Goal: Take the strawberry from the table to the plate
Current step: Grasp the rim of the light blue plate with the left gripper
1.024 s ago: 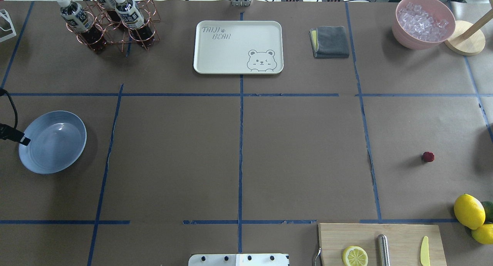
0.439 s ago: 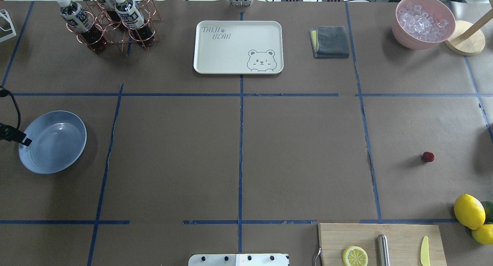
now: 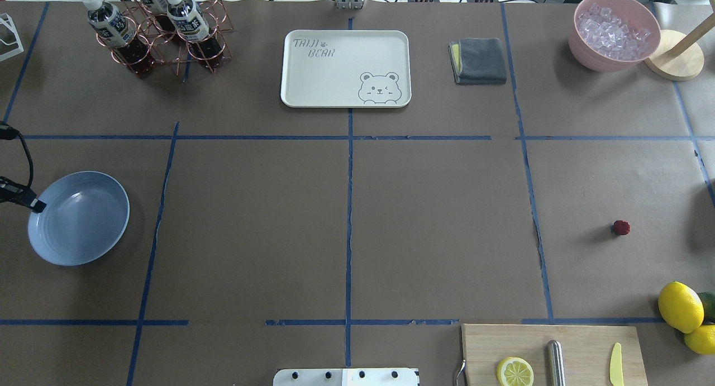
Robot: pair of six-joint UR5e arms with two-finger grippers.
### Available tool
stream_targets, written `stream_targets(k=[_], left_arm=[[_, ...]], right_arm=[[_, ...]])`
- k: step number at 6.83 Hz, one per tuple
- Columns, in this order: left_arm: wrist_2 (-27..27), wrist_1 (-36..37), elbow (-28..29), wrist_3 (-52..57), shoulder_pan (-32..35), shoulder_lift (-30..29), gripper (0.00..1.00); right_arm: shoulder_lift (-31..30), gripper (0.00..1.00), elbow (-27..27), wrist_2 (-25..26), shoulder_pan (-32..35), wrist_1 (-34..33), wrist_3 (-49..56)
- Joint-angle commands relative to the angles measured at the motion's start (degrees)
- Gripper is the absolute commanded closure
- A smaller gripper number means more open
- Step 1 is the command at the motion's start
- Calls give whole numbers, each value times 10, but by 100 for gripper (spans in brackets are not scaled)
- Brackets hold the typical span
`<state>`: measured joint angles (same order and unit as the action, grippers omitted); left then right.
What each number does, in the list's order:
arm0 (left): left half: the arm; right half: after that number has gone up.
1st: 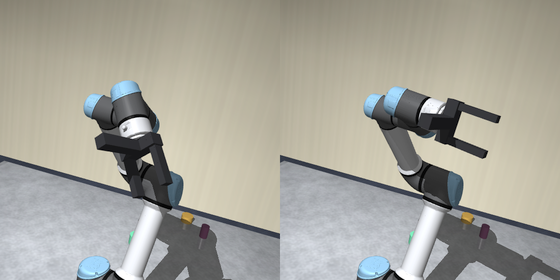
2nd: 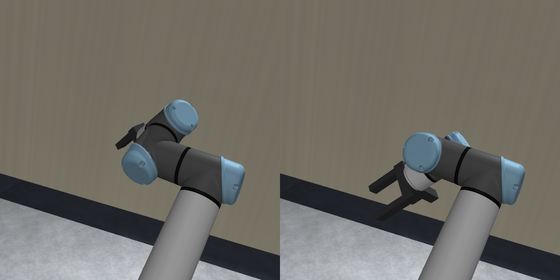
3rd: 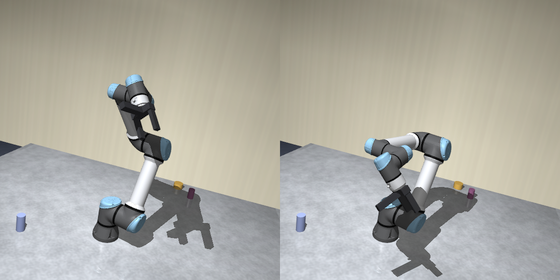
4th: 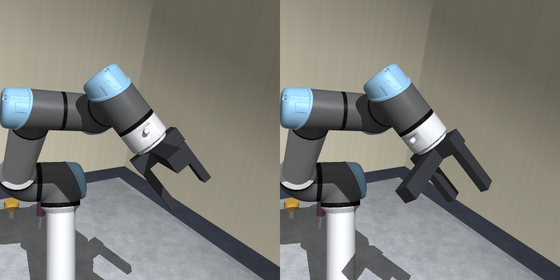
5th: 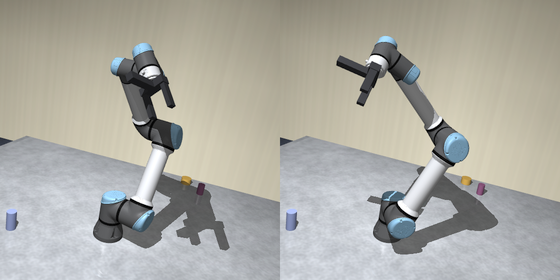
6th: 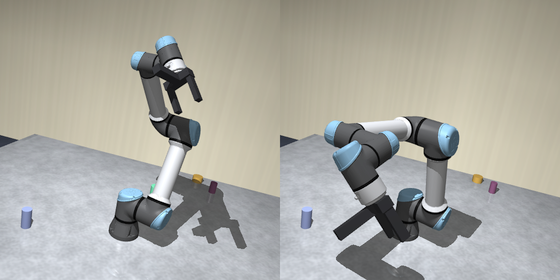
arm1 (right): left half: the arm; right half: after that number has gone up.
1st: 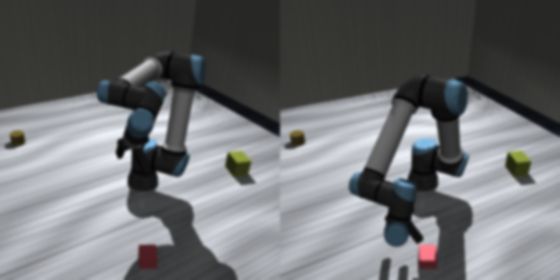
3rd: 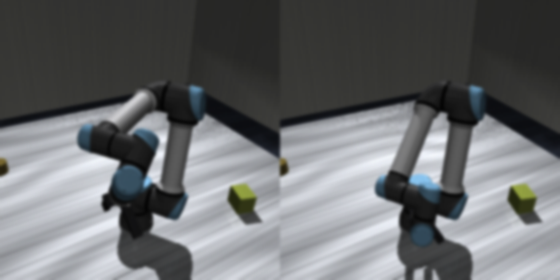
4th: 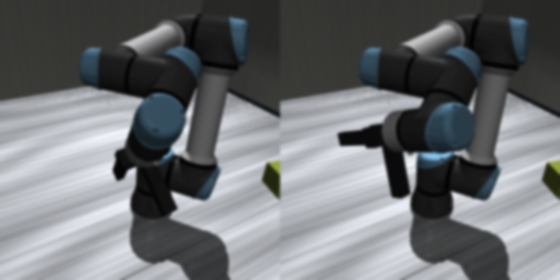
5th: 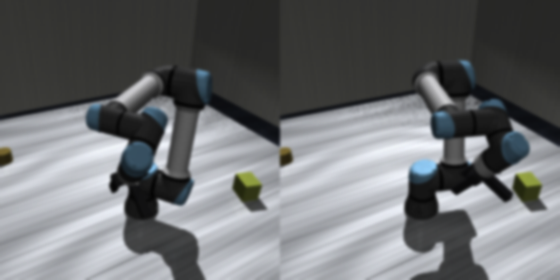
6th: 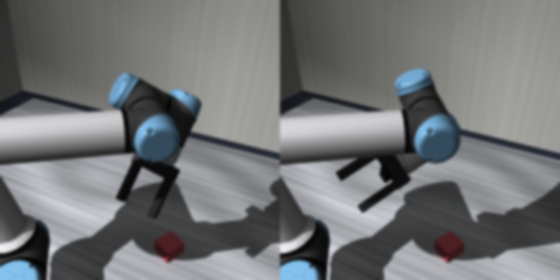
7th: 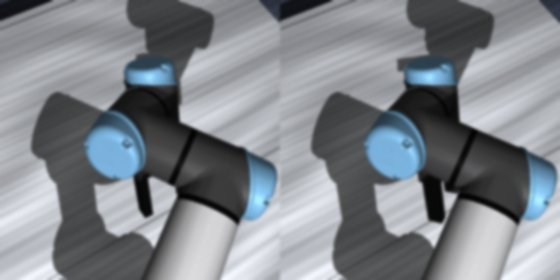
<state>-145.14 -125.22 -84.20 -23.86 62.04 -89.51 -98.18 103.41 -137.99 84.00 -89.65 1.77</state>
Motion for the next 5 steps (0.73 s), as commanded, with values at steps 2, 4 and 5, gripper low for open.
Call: stream_targets(k=[2, 4, 5], left_arm=[[-24, -21, -74, -248, -14, -68, 100], [-5, -92, -75, -427, -96, -136, 100], [37, -116, -74, -511, -146, -178, 100]], right_arm=[[-3, 0, 1, -29, -1, 1, 0], [-6, 0, 7, -42, -1, 1, 0], [-6, 0, 10, -46, -1, 1, -1]])
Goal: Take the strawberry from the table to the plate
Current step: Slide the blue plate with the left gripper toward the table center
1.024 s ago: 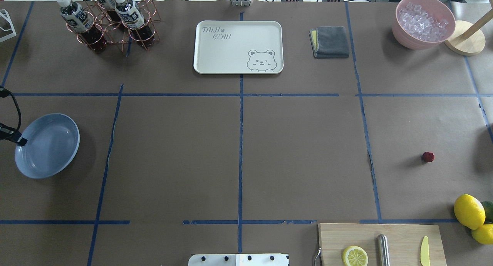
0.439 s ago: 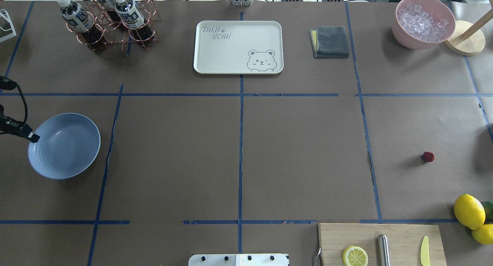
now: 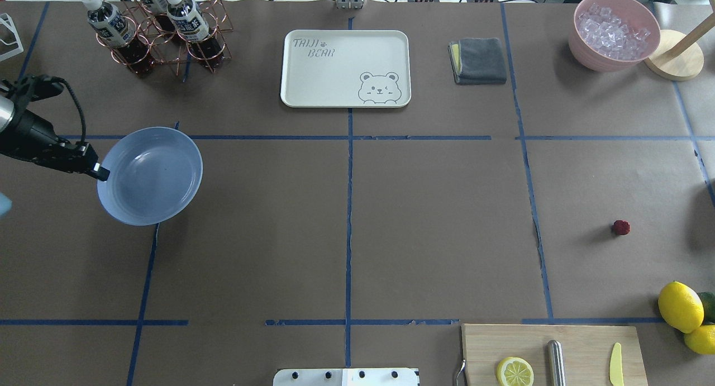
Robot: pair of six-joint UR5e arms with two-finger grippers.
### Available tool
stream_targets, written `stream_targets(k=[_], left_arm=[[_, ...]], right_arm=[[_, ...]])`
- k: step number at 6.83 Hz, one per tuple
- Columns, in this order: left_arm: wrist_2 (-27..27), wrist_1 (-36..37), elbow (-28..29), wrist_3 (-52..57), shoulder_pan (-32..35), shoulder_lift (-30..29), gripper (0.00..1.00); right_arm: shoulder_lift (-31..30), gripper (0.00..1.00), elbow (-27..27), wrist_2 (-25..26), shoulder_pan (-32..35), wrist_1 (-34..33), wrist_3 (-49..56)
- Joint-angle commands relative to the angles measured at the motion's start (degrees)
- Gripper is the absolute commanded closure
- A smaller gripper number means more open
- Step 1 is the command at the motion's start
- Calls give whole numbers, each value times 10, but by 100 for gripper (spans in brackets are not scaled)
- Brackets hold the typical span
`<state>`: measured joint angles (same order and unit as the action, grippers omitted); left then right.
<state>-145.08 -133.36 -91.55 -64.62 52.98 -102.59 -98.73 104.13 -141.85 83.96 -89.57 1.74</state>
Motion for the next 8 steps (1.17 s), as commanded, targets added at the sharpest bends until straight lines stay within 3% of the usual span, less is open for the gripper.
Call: stream_targets(k=[1, 2, 3, 5, 8], left_arm=[[78, -31, 10, -169, -114, -104, 100], [141, -28, 38, -194, -178, -147, 100], [180, -17, 56, -194, -186, -174, 100], [187, 55, 82, -189, -191, -212, 100], [203, 55, 95, -188, -200, -216, 100]], right_arm=[[-1, 0, 4, -11, -6, 2, -2], [-1, 0, 3, -14, -15, 24, -10], [-1, 0, 3, -18, -22, 27, -9], [-1, 0, 3, -43, -25, 28, -9], [-1, 0, 3, -50, -28, 29, -10]])
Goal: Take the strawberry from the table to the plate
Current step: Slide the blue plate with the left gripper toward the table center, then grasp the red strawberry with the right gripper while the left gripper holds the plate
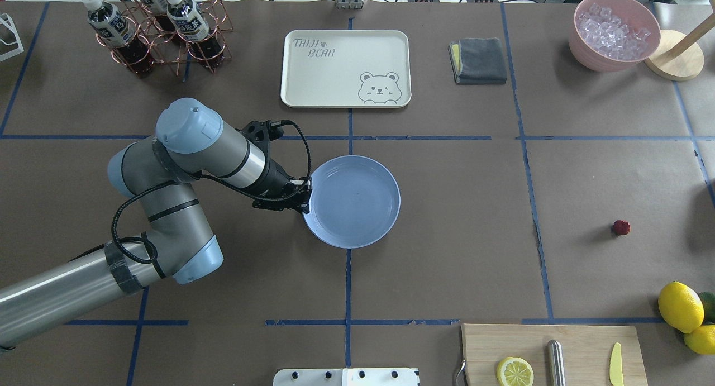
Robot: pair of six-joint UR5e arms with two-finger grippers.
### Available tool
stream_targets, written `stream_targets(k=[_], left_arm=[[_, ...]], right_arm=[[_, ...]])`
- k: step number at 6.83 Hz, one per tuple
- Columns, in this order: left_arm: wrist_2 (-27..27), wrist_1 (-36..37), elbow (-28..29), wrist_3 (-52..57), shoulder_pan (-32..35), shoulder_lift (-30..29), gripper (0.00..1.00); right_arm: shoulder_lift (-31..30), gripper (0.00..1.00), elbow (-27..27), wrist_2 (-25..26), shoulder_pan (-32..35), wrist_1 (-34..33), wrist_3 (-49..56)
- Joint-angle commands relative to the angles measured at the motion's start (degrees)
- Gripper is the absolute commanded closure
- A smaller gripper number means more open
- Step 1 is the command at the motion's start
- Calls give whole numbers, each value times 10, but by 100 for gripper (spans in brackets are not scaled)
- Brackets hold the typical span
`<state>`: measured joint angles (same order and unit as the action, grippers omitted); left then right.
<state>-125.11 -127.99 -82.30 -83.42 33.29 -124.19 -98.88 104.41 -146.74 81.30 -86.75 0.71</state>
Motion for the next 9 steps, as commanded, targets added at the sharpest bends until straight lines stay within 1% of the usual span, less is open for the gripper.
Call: stream_targets(k=[1, 2, 3, 4, 5, 6, 7, 8, 9], left_arm=[[3, 1, 2, -1, -5, 1, 100], [3, 1, 2, -1, -7, 2, 75], [4, 1, 0, -1, -12, 2, 56], [3, 1, -5, -2, -12, 3, 44], [3, -1, -22, -2, -9, 3, 38], [3, 0, -43, -3, 0, 7, 37], [2, 0, -68, -3, 5, 25, 36], [3, 0, -79, -4, 6, 31, 35], [4, 1, -81, -4, 6, 32, 33]], right_arm=[[1, 0, 1, -1, -5, 2, 0], [2, 0, 3, 0, -26, 10, -10], [2, 0, 10, 5, -59, 56, -100], [-1, 0, 7, 21, -94, 149, -208], [-17, 0, 7, 33, -124, 207, -265], [-39, 0, 7, 98, -174, 283, -305], [-49, 1, 7, 176, -239, 348, -414], [-53, 1, 5, 234, -295, 383, -478], [-53, 2, 4, 261, -321, 384, -517]])
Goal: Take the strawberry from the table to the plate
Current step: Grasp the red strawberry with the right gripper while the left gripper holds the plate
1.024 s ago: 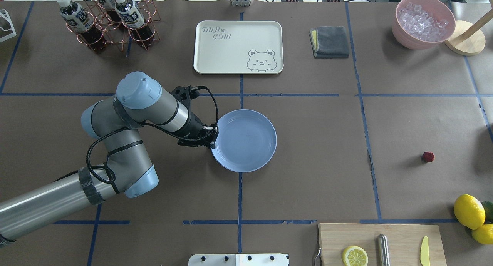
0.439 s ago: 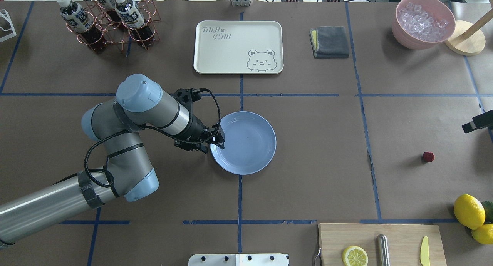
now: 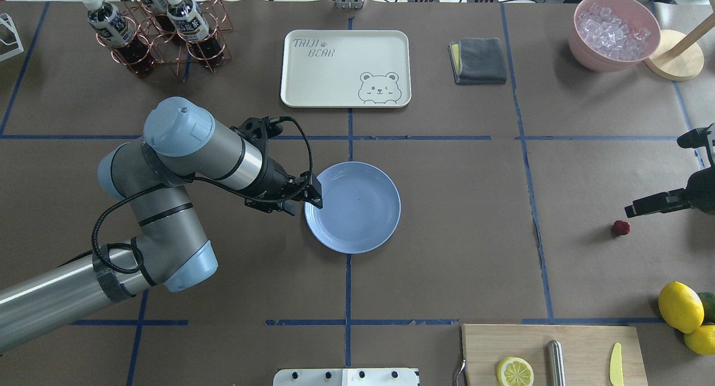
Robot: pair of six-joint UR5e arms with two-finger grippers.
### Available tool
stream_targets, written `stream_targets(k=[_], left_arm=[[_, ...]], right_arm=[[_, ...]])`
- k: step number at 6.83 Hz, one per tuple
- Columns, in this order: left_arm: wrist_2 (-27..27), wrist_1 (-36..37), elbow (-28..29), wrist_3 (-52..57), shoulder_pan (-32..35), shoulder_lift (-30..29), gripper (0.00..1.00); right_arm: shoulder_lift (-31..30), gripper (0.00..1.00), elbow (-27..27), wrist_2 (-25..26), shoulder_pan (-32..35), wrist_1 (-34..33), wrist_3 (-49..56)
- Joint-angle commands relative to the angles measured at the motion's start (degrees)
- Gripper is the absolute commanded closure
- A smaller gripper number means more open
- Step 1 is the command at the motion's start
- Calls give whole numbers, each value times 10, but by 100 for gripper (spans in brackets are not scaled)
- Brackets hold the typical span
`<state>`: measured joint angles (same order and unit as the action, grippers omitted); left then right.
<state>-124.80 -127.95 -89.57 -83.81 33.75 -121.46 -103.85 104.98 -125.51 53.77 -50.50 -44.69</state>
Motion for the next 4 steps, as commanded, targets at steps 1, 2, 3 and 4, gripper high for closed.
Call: stream_targets(k=[1, 2, 3, 4], left_arm=[[-1, 0, -17, 0, 2, 5, 28], [-5, -1, -40, 3, 9, 34, 0], [-2, 2, -41, -2, 8, 37, 0], [1, 1, -45, 2, 10, 39, 0]], right_arm=[[-3, 2, -6, 63, -60, 22, -74], [-2, 2, -23, 65, -67, 22, -74], [-1, 2, -32, 65, -67, 22, -75], [3, 2, -44, 65, -69, 22, -75]])
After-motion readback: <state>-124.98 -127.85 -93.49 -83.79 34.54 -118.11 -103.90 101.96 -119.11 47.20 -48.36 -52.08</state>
